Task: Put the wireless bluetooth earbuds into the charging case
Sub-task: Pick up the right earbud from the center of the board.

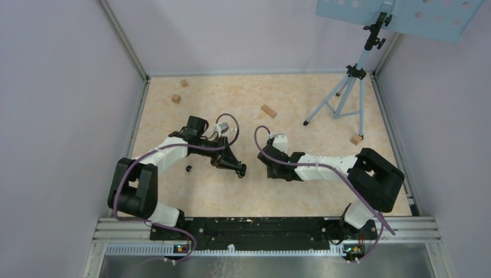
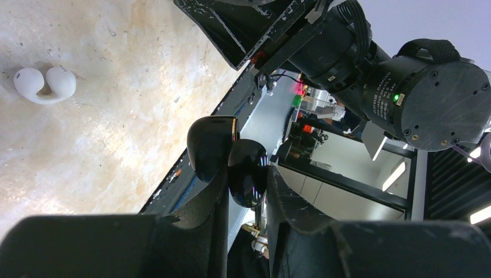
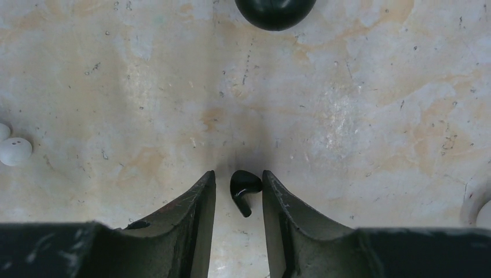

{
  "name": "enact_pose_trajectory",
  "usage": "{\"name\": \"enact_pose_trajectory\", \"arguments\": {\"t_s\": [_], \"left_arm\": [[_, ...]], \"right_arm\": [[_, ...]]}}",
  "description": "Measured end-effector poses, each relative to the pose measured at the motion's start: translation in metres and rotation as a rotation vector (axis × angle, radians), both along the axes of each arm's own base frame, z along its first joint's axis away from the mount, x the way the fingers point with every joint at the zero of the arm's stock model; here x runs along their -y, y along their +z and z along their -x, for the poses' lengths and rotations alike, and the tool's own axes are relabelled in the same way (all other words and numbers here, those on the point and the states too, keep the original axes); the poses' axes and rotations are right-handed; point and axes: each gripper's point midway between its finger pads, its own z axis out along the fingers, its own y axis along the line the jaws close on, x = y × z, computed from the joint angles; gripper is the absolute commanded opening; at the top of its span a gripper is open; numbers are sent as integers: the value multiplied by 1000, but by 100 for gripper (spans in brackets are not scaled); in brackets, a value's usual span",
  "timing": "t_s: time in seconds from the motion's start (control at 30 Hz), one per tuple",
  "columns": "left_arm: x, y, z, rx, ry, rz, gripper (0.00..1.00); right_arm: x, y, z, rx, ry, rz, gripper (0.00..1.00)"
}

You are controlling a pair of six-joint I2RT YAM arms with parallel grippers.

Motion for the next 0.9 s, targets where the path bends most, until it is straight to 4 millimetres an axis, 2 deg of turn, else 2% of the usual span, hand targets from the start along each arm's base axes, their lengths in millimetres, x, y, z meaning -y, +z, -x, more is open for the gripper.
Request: {"name": "enact_pose_trajectory", "arguments": {"t_s": [0.2, 0.47, 0.67, 0.8, 0.9], "left_arm": [[0, -3, 0, -12, -2, -4, 0], [0, -3, 1, -12, -2, -5, 0], [0, -3, 1, -12, -3, -5, 0], [0, -4, 1, -7, -5, -5, 0], [-1, -5, 0, 5, -8, -7, 0]], "right_arm": [[-1, 0, -2, 4, 0, 9, 32], [-3, -1, -7, 17, -3, 22, 21], [-2, -1, -8, 19, -5, 23, 5], [-1, 1, -7, 27, -5, 13, 5], [7, 7, -1, 47, 9, -9, 5]]}}
